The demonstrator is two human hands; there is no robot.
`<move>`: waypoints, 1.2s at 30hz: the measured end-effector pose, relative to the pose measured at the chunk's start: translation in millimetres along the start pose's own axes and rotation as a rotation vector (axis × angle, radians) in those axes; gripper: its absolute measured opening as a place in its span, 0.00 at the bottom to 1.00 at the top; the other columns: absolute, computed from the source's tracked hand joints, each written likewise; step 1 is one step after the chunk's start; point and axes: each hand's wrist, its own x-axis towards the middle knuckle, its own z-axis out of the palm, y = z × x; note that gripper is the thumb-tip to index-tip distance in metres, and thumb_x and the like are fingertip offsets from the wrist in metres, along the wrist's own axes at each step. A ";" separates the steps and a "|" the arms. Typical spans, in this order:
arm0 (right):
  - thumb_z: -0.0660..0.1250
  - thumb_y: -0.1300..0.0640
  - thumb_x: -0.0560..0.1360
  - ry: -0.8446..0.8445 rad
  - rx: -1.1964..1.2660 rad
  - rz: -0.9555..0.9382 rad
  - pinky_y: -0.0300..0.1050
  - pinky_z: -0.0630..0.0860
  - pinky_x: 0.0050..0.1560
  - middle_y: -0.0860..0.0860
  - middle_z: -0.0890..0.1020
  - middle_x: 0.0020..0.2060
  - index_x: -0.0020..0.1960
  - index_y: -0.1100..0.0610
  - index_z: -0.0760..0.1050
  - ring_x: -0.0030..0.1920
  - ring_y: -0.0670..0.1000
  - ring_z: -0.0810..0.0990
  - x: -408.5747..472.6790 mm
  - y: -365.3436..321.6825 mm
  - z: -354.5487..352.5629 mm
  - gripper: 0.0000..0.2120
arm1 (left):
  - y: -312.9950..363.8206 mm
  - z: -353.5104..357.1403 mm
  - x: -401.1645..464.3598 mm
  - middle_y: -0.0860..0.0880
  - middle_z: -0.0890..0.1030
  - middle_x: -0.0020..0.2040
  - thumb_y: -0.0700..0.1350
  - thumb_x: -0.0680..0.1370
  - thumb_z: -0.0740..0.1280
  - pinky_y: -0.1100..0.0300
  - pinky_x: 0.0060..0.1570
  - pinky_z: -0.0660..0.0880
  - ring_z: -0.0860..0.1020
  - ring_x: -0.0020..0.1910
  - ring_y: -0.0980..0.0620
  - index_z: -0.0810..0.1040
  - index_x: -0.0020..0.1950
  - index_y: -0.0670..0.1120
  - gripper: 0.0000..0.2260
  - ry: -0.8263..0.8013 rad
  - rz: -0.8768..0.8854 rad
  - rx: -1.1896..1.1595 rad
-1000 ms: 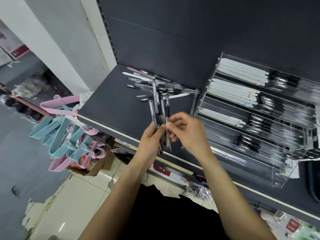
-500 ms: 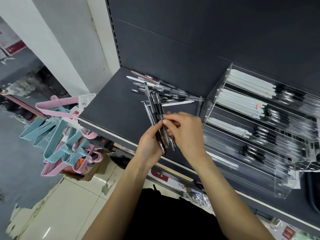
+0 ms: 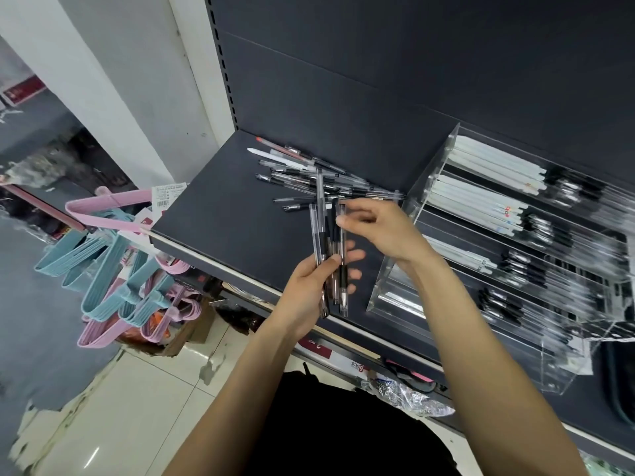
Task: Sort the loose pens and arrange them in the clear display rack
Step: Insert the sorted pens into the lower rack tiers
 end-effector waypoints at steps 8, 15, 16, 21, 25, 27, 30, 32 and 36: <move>0.72 0.63 0.72 0.509 0.326 -0.148 0.41 0.80 0.41 0.49 0.82 0.33 0.44 0.58 0.76 0.34 0.48 0.82 -19.2 -6.6 -28.5 0.05 | -0.9 -8.0 6.3 0.45 0.82 0.57 0.38 0.81 0.57 0.52 0.54 0.79 0.82 0.55 0.46 0.76 0.60 0.40 0.12 0.128 0.039 -0.276; 0.72 0.66 0.70 0.475 0.309 -0.129 0.34 0.77 0.46 0.48 0.82 0.40 0.41 0.53 0.76 0.42 0.43 0.82 -40.5 12.0 32.1 0.09 | 2.0 4.3 16.1 0.45 0.81 0.60 0.38 0.82 0.55 0.54 0.49 0.81 0.82 0.55 0.48 0.73 0.65 0.40 0.14 0.118 0.058 -0.471; 0.72 0.65 0.71 0.506 0.282 -0.148 0.33 0.76 0.44 0.48 0.82 0.40 0.42 0.54 0.77 0.41 0.41 0.81 -41.8 17.9 42.9 0.08 | 1.8 6.9 17.4 0.45 0.81 0.60 0.38 0.82 0.55 0.55 0.49 0.81 0.82 0.54 0.48 0.73 0.66 0.39 0.14 0.126 0.066 -0.472; 0.75 0.59 0.69 0.600 -0.096 -0.300 0.37 0.75 0.41 0.46 0.83 0.39 0.43 0.56 0.82 0.40 0.45 0.79 -44.8 41.3 65.3 0.04 | -3.5 8.6 20.5 0.45 0.82 0.58 0.39 0.82 0.56 0.52 0.55 0.79 0.81 0.56 0.46 0.74 0.63 0.41 0.12 0.144 0.093 -0.507; 0.74 0.55 0.70 0.585 -0.251 -0.332 0.32 0.67 0.47 0.45 0.81 0.40 0.43 0.54 0.83 0.47 0.49 0.73 -47.1 39.6 58.9 0.04 | -5.4 4.4 20.7 0.48 0.83 0.46 0.38 0.82 0.56 0.55 0.51 0.80 0.83 0.50 0.49 0.74 0.64 0.40 0.13 0.134 0.090 -0.488; 0.71 0.53 0.72 0.590 -0.184 -0.333 0.35 0.68 0.48 0.45 0.78 0.43 0.44 0.53 0.83 0.48 0.48 0.72 -44.3 32.0 45.5 0.05 | -6.1 2.0 19.5 0.49 0.80 0.42 0.38 0.82 0.56 0.57 0.49 0.80 0.82 0.43 0.53 0.73 0.66 0.40 0.13 0.122 0.102 -0.410; 0.68 0.51 0.75 0.507 -0.106 -0.335 0.37 0.67 0.46 0.43 0.75 0.42 0.50 0.51 0.81 0.44 0.43 0.72 -28.5 6.8 19.8 0.06 | -9.3 -5.0 12.4 0.51 0.79 0.41 0.39 0.82 0.57 0.58 0.50 0.79 0.79 0.40 0.54 0.75 0.62 0.43 0.12 0.088 0.120 -0.136; 0.68 0.49 0.75 0.352 -0.130 -0.307 0.34 0.66 0.42 0.43 0.74 0.37 0.56 0.51 0.79 0.37 0.40 0.71 -10.4 -10.6 8.2 0.12 | -13.2 -9.9 7.2 0.52 0.79 0.40 0.39 0.83 0.57 0.59 0.50 0.78 0.78 0.40 0.54 0.76 0.60 0.45 0.11 0.039 0.106 0.048; 0.68 0.46 0.74 0.077 -0.178 -0.170 0.37 0.65 0.36 0.48 0.72 0.31 0.46 0.59 0.79 0.31 0.43 0.68 16.8 -22.7 3.4 0.14 | -17.8 -12.1 -0.2 0.53 0.80 0.40 0.38 0.82 0.56 0.62 0.48 0.77 0.78 0.40 0.56 0.75 0.61 0.45 0.11 -0.022 0.053 0.161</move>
